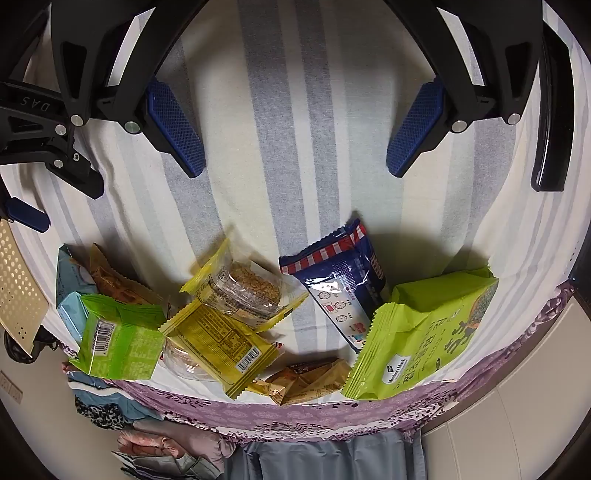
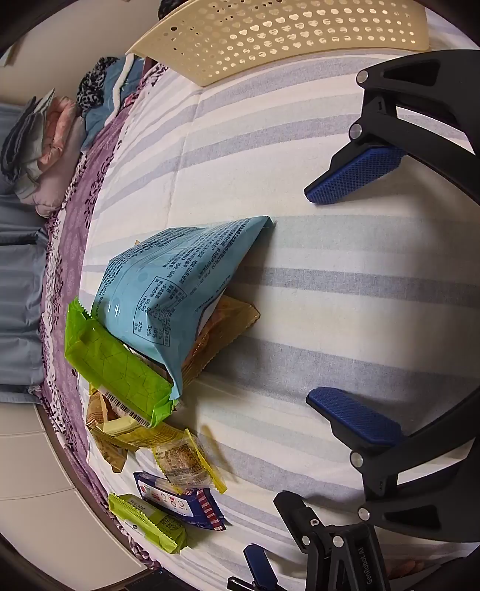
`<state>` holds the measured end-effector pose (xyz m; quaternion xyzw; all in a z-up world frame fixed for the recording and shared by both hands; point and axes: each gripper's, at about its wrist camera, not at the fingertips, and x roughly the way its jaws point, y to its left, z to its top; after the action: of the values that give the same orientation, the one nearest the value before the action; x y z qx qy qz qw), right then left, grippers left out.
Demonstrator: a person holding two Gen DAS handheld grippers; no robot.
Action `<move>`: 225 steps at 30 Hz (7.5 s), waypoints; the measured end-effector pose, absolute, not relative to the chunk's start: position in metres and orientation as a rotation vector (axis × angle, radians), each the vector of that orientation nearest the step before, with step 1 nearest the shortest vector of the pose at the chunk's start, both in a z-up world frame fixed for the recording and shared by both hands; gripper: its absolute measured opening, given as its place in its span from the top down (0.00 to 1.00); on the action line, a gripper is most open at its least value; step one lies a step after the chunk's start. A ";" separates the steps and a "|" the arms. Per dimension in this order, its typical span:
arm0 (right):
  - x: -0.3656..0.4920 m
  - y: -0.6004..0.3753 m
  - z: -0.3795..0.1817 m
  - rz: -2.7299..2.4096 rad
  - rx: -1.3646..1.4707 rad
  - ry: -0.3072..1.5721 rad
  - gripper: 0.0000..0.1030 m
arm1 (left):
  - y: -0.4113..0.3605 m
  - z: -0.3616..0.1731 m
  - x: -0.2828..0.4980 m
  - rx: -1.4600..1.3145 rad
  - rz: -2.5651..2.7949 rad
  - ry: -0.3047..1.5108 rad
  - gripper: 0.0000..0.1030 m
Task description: Organize snacks
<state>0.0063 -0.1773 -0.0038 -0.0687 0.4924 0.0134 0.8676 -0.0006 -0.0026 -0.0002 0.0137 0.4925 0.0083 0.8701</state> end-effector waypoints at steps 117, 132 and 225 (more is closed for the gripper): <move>0.004 -0.202 0.039 0.148 0.087 0.930 0.05 | 0.124 0.061 0.065 -0.244 -0.020 0.889 0.02; -0.001 -0.197 0.029 0.184 0.114 0.935 0.05 | 0.116 0.068 0.143 -0.230 0.295 0.922 0.02; 0.024 -0.254 0.070 0.313 0.187 0.769 0.48 | 0.056 0.102 0.043 -0.145 -0.019 0.834 0.20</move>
<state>0.0238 -0.2535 0.0696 0.0905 0.3732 0.1519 0.9108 0.0428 0.0562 0.1018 -0.0705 0.4047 -0.0094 0.9117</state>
